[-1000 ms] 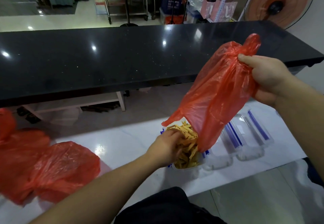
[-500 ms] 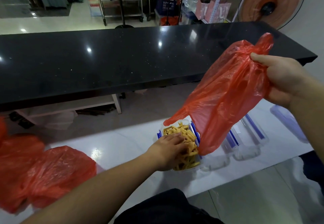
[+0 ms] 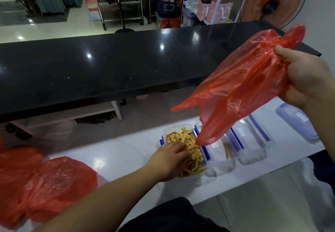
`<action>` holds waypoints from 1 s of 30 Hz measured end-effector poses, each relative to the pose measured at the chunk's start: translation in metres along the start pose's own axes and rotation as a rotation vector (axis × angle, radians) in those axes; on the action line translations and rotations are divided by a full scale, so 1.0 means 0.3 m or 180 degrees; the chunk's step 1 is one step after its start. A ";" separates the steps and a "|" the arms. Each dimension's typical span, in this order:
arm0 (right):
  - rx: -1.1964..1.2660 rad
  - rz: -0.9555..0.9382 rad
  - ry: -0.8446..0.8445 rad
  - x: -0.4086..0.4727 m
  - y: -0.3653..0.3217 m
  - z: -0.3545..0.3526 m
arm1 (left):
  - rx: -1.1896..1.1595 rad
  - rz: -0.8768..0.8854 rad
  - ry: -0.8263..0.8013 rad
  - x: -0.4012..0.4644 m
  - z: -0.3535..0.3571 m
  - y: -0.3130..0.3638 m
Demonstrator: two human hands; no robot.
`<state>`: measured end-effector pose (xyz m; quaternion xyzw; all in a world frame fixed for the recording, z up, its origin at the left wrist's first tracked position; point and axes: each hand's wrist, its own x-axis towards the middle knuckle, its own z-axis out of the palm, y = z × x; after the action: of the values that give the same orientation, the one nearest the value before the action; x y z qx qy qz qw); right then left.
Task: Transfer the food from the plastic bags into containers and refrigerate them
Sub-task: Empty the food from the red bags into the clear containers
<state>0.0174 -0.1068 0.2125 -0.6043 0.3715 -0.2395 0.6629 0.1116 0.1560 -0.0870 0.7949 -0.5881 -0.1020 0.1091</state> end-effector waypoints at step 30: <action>0.0840 -0.0088 0.0395 0.006 0.202 -0.079 | -0.0472 -0.0671 0.0048 0.070 0.095 0.069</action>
<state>-0.0080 -0.1137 0.1528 -0.5009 0.3687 -0.3323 0.7090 0.0904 0.1284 -0.1088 0.8428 -0.4913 -0.1502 0.1607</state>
